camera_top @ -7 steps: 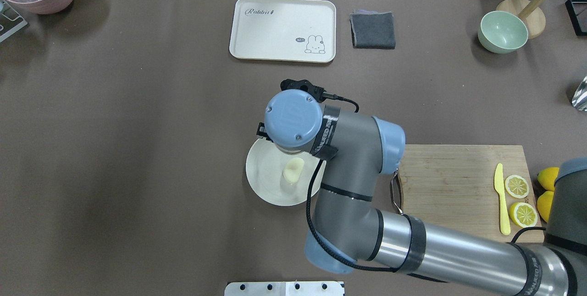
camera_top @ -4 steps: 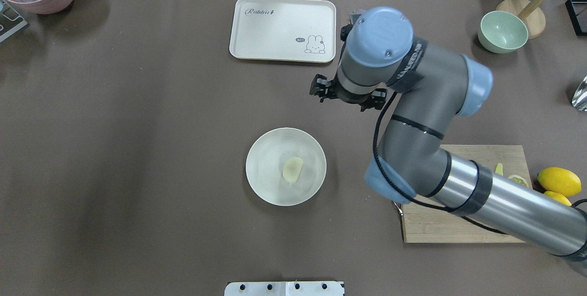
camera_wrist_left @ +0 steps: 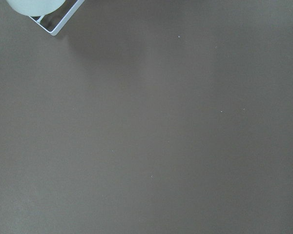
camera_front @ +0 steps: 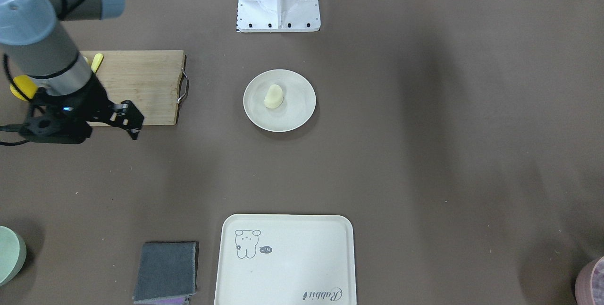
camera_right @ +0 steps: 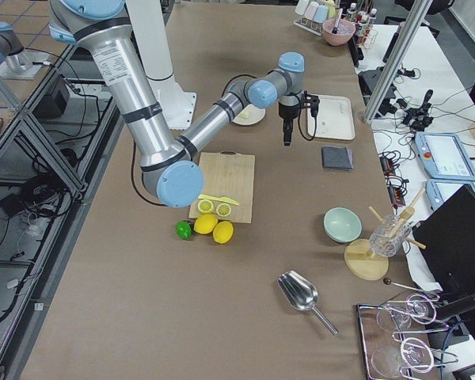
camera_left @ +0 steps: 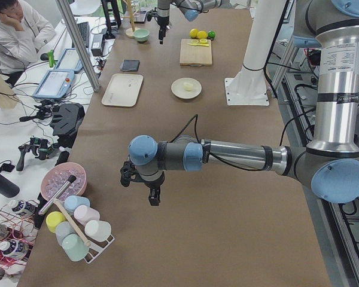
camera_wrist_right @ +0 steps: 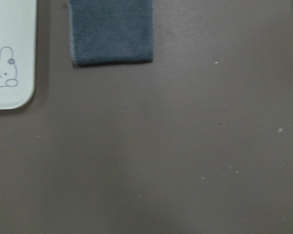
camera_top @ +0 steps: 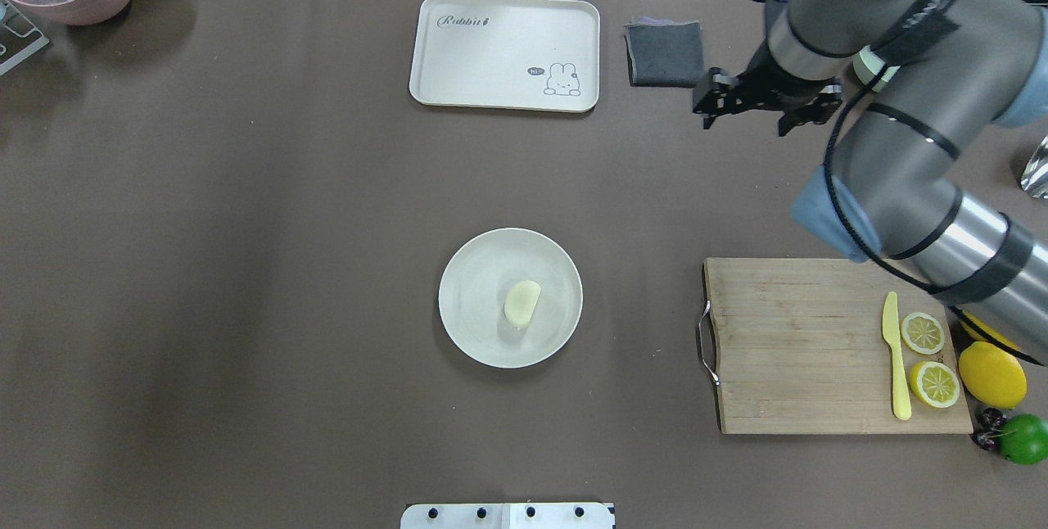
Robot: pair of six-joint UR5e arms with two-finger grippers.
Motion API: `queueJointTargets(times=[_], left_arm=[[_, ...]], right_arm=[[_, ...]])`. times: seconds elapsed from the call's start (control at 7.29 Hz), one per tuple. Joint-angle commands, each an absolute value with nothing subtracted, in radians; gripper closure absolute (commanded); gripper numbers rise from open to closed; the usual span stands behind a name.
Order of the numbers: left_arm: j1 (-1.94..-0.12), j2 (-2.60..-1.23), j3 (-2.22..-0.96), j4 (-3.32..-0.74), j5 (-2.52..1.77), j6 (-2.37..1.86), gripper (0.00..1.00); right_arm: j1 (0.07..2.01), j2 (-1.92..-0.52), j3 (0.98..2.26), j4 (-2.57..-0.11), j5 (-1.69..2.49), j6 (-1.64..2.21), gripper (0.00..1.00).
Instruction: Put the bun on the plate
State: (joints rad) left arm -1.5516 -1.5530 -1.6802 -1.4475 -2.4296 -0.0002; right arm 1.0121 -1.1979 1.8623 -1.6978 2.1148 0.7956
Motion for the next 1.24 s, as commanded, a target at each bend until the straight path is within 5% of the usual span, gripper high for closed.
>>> queueJointTargets(times=[0.0,0.41,1.1], left_arm=[[-1.554,-1.552,-1.678,-1.445,-2.419,-0.003,0.02],[-1.554,-1.555,-1.683,-1.447,-2.405,-0.005,0.02],[-1.554,-1.565,-1.686,-1.447,-2.333,-0.005,0.02]], right_arm=[[1.229,-1.416,1.904,-1.7,2.225,0.453,0.0],[1.437,-1.659,1.895,-1.689,2.227,0.229,0.0],[1.451,-1.7,1.884,-1.683,2.22,0.043,0.0]])
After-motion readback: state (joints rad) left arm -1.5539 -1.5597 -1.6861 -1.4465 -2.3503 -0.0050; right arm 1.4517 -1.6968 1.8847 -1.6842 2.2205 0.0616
